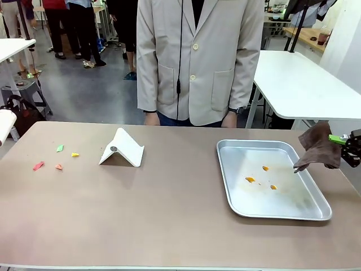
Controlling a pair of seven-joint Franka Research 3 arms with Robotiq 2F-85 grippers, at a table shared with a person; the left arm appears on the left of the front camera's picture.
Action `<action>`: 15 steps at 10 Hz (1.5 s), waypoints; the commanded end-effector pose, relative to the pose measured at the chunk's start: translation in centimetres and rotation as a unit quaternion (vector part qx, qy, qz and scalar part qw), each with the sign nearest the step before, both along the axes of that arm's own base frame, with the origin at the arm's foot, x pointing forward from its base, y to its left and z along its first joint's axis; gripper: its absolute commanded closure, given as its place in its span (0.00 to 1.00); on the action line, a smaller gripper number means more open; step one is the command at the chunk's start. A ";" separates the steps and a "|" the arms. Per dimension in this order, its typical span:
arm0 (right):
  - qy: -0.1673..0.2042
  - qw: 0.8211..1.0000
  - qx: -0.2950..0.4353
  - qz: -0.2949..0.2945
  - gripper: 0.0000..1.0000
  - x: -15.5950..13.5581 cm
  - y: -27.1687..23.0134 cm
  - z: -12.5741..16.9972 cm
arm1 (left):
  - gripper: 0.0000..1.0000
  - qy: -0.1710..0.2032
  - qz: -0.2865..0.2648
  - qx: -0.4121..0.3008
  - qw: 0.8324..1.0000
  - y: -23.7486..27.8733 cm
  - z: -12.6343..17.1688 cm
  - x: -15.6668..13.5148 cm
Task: Clean the surface of the table.
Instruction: If a person points to the right, clean the right side of the table with your right hand, and if they point to the left, clean the left side with your left hand.
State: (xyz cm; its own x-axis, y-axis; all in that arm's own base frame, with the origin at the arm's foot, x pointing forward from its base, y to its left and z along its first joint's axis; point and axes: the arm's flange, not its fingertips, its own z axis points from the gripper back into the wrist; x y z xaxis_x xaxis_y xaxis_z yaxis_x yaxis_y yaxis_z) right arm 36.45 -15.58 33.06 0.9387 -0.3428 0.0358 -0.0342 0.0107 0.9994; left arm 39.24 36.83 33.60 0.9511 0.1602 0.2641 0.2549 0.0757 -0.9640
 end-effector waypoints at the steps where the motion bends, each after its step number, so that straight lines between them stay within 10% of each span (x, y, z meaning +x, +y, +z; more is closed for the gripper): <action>1: -0.004 1.000 0.003 0.006 1.00 -0.1 0.1 0.3 | 1.00 -0.014 0.002 -0.011 1.000 0.0 0.3 -0.2; 15: -0.004 1.000 0.003 0.006 1.00 -0.1 0.1 0.3 | 1.00 -0.014 0.002 -0.011 1.000 0.0 0.3 -0.2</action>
State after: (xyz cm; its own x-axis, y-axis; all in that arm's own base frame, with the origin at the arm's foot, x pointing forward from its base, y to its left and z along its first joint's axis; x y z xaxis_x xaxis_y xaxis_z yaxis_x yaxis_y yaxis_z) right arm 36.45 -15.57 33.06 0.9388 -0.3426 0.0358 -0.0342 0.0106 0.9994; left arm 39.31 36.76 33.55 0.9504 0.1629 0.2650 0.2560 0.0740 -0.9638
